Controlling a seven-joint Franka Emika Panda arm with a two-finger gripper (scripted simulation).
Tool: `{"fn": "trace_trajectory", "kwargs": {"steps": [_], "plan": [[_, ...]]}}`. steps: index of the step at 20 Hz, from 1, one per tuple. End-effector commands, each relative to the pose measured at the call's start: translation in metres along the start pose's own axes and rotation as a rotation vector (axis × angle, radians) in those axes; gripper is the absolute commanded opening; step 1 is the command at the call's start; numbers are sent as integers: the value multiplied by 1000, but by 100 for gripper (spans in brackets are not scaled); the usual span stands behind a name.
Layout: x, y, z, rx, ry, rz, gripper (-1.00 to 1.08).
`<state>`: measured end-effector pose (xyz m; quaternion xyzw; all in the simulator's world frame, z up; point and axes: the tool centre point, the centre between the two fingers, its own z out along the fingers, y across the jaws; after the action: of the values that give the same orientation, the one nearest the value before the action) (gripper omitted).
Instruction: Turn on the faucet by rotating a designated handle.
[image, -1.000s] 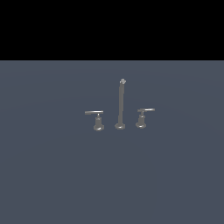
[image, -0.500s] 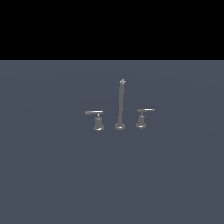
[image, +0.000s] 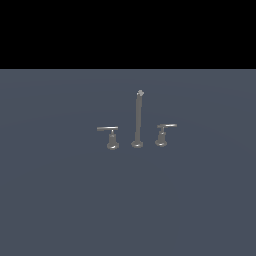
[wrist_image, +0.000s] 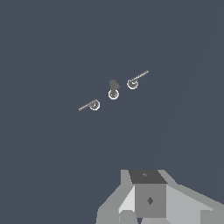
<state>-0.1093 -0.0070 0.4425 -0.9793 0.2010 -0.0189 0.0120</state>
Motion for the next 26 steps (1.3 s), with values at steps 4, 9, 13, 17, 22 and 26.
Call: {"fn": "trace_trajectory", "kwargs": {"steps": [4, 9, 13, 17, 22, 26], "plan": [[44, -1, 33, -1, -4, 144, -100], [82, 2, 67, -4, -8, 275, -100], [110, 6, 98, -8, -11, 379, -100], [136, 12, 132, -12, -13, 483, -100], [165, 23, 178, -18, -15, 613, -100], [184, 33, 217, -23, -15, 717, -100]]}}
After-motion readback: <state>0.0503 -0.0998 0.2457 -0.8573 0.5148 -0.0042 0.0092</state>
